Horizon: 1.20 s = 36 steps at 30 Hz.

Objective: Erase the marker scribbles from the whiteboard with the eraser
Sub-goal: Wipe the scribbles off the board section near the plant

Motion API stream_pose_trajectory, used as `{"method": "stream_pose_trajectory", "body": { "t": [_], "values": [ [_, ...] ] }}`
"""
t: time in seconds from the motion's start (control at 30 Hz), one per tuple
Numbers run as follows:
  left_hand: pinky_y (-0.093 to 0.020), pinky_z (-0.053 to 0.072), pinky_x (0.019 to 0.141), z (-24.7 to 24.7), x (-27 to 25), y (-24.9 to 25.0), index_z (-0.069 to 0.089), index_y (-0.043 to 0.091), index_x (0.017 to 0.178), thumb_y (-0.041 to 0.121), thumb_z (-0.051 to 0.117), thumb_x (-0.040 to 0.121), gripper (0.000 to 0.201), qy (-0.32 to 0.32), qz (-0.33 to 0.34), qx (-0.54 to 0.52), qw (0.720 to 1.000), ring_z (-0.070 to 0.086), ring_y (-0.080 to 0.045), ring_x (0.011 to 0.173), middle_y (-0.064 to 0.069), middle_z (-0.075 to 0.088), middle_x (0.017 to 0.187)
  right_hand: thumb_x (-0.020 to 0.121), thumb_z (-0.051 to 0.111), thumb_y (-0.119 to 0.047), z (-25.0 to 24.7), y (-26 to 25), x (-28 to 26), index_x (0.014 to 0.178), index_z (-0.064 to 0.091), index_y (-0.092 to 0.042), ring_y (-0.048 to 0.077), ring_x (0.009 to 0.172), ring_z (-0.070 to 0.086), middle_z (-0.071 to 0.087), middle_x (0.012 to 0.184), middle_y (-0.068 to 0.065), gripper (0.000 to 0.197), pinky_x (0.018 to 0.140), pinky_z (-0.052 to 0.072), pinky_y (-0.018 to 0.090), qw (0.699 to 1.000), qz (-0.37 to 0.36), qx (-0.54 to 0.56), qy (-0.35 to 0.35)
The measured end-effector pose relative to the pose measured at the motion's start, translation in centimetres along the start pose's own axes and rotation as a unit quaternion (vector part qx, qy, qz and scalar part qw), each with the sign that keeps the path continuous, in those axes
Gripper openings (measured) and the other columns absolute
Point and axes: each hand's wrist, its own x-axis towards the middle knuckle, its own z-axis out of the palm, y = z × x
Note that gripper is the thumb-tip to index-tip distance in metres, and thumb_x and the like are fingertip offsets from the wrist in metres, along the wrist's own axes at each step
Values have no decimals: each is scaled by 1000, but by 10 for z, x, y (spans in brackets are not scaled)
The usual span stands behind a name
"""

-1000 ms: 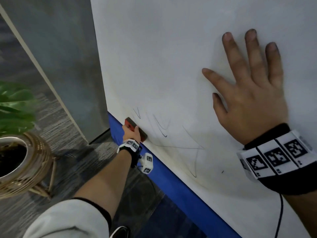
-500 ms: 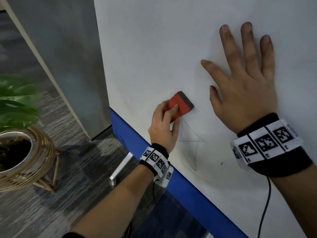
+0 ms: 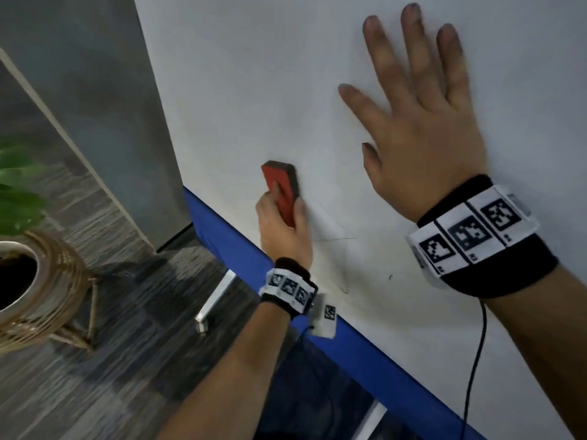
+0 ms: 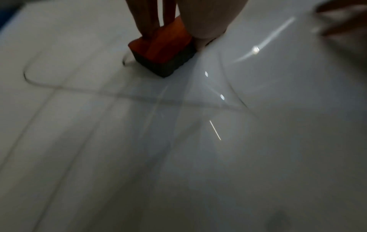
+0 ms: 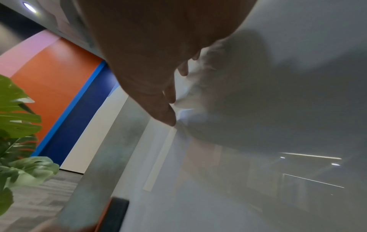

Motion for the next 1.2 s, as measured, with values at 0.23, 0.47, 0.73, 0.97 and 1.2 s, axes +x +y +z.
{"method": "stream_pose_trajectory", "body": {
  "t": [0.23,0.47,0.73,0.97,1.2],
  "values": [
    [-29,56,89,-12,-28,-7,63,20,127,30,79,93,38,-118,142,1,983,61,-11,121,3,58,139,93,62,-16,-10,5,-33,138,61,-20,41,155,17,23,168,15,46,125,5,59,998,11,63,9],
    [-39,60,93,1,9,-11,53,24,133,36,67,101,37,7,-66,-66,996,63,-1,104,9,63,126,84,70,-1,23,14,-137,134,65,-18,40,154,21,27,166,15,53,128,2,54,1000,-21,0,-11],
    [-27,56,91,18,-186,-11,61,27,116,31,75,91,29,-206,180,-3,962,62,-16,121,4,59,138,96,49,-12,43,11,-166,145,54,-16,36,154,19,22,168,13,49,127,1,48,999,-33,2,-16],
    [-35,59,97,23,-146,1,60,39,112,23,84,89,37,-79,54,-75,993,62,-10,120,9,61,132,97,64,-18,32,45,-209,155,41,-13,31,153,22,23,168,11,63,129,1,42,998,-20,-55,-6],
    [-16,49,92,31,-145,16,59,35,124,27,78,95,36,-29,64,-50,996,61,-9,119,6,59,131,92,64,-9,34,36,-214,152,46,-11,30,153,26,28,166,11,63,128,7,44,999,15,-36,18]
  ]
}}
